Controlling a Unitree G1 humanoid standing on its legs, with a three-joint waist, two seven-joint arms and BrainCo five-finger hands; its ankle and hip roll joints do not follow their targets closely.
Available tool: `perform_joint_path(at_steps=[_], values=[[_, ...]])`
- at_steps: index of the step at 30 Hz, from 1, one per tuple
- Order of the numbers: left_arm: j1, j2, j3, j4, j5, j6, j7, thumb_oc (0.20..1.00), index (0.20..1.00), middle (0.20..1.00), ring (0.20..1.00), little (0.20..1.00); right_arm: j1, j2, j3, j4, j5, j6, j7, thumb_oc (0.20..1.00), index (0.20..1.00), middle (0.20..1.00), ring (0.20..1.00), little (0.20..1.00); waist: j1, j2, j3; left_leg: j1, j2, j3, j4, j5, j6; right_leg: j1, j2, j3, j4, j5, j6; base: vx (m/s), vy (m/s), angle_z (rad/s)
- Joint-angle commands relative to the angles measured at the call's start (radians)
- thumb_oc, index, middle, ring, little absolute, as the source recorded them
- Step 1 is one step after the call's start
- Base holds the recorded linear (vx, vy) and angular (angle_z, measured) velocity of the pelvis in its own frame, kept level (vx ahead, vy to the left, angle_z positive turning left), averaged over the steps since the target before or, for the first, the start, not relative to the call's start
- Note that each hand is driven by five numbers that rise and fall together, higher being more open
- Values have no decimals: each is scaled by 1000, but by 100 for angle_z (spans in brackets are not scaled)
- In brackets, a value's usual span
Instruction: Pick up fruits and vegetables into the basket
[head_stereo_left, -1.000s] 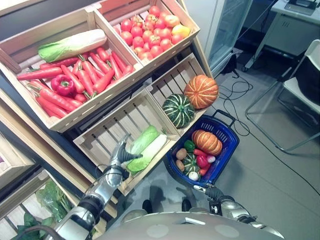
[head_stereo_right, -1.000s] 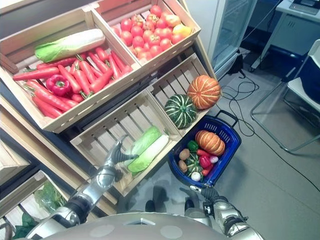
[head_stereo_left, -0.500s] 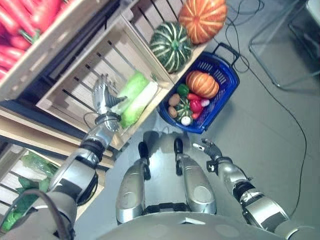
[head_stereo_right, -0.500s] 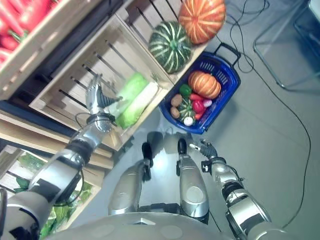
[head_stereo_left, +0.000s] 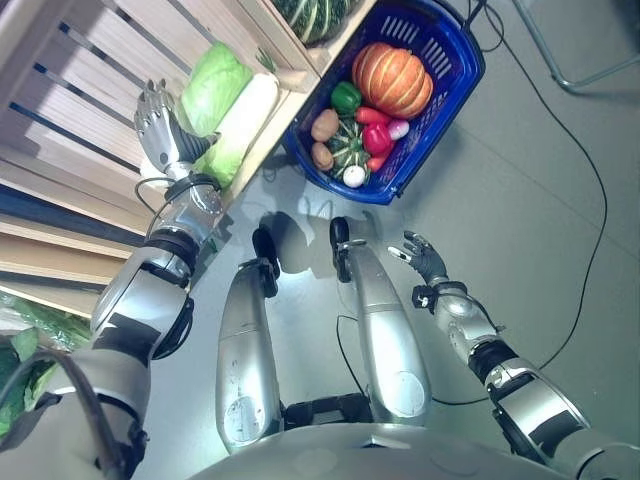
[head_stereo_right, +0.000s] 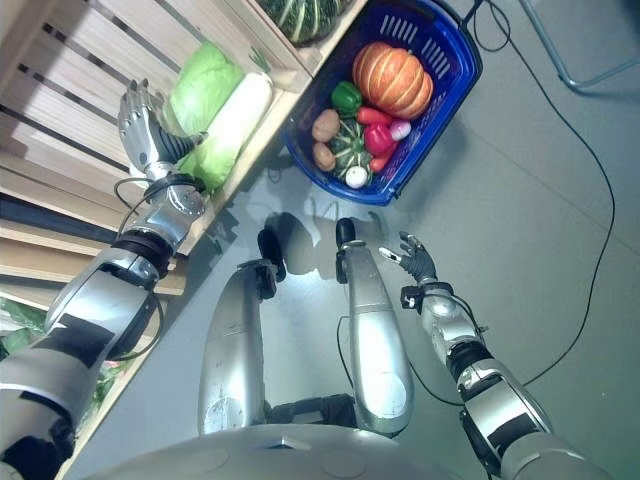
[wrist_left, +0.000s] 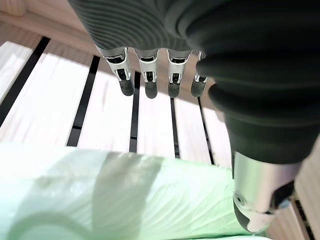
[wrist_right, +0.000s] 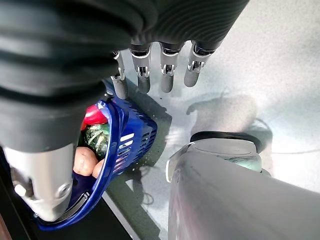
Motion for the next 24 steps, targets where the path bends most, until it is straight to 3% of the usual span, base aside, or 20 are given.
perform_joint_path(at_steps=[1, 12, 18, 24], values=[[-28, 65, 25, -2, -9, 25, 62, 1000, 1000, 1000, 1000, 1000, 59, -15, 11, -99, 25, -39, -31, 1000, 1000, 1000, 1000, 1000, -1, 1, -37, -10, -40, 28, -14, -46, 24, 48, 24, -31, -26, -15, 23, 0, 0, 0], [-76, 99, -19, 1, 53, 197, 184, 1000, 1000, 1000, 1000, 1000, 76, -28, 3, -173, 38, -69, -37, 1000, 1000, 1000, 1000, 1000, -4, -7, -37, -79, -52, 33, -3, -45, 18, -23, 32, -25, -28, 2, 31, 2, -3, 0], [-59, 103, 7, 12, 46, 190, 203, 1000, 1000, 1000, 1000, 1000, 89, -17, 0, -172, 39, -83, -32, 1000, 1000, 1000, 1000, 1000, 1, -8, -37, -81, -57, 30, -8, -45, 14, -22, 31, -29, -37, 5, 34, 24, -46, 1], [-54, 103, -28, 5, 105, 241, 154, 1000, 1000, 1000, 1000, 1000, 76, -12, -3, -186, 43, -71, -46, 1000, 1000, 1000, 1000, 1000, 4, -2, -37, -91, -59, 31, -19, -36, 11, -35, 33, -32, -44, 14, 37, 10, -28, 6]])
